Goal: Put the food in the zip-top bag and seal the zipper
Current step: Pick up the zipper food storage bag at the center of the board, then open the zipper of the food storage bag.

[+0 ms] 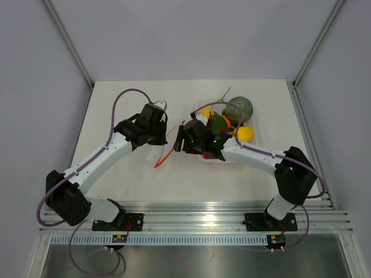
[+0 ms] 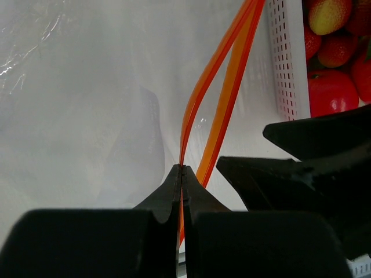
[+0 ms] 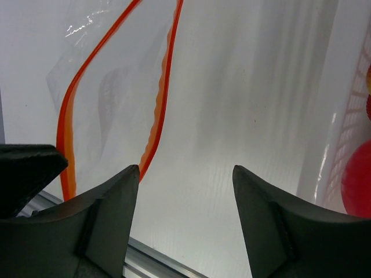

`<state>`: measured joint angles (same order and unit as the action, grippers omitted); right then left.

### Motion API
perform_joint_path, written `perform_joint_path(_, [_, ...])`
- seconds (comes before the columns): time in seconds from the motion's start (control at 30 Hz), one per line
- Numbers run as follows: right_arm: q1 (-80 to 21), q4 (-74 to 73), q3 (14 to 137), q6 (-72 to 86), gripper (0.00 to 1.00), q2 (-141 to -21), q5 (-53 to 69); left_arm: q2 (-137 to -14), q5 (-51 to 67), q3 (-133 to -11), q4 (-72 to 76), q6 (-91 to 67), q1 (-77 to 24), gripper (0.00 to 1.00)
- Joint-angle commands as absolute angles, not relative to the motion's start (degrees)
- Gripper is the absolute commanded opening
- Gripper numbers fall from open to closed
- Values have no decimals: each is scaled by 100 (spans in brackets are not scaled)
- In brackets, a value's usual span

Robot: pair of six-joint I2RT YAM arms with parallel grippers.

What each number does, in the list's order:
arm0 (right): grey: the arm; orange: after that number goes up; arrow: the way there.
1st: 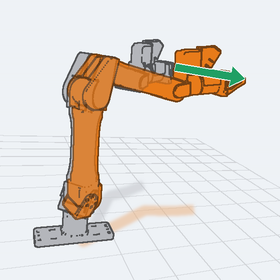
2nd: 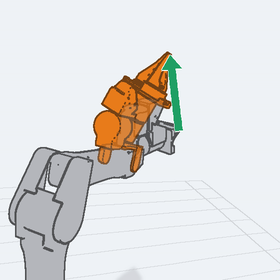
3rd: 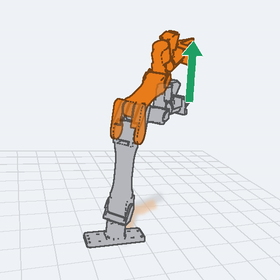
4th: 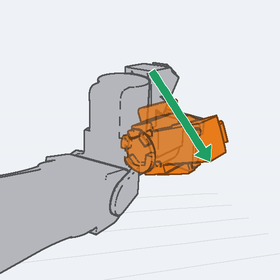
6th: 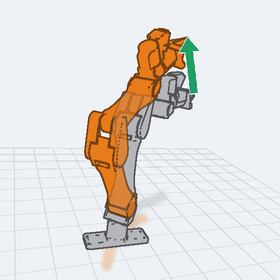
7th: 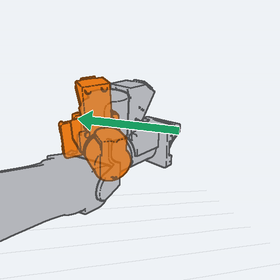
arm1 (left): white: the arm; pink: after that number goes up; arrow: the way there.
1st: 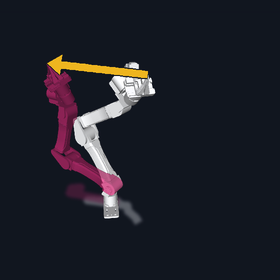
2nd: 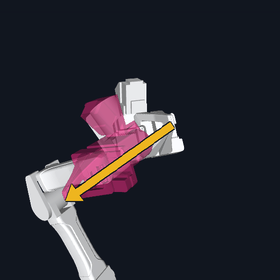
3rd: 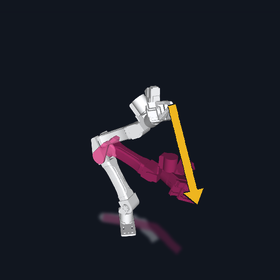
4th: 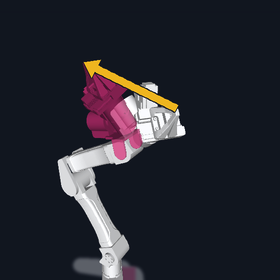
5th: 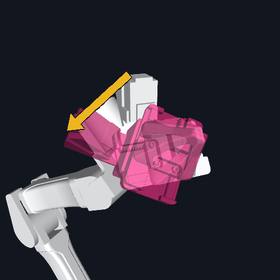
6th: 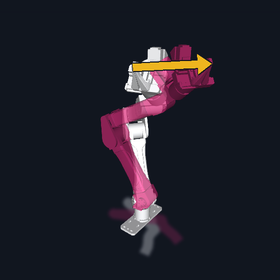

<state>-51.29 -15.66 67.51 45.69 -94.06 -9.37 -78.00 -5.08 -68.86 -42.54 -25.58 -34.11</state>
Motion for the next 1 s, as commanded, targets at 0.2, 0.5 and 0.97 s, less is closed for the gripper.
perform_joint_path(0.2, [-5186, -730, 7409, 4509, 34, -10099, -580, -7164, -308, -6917, -4315, -2602, -3305, 0])
perform_joint_path(0.5, [-5229, -1449, 7743, 4035, 0, -9782, -914, -7128, -299, -6873, -4351, -2619, -3296, 19])
perform_joint_path(0.97, [-5379, -2267, 8033, 4061, 0, -9519, -1037, -7005, 527, -6557, -3876, -2751, -3384, 69])
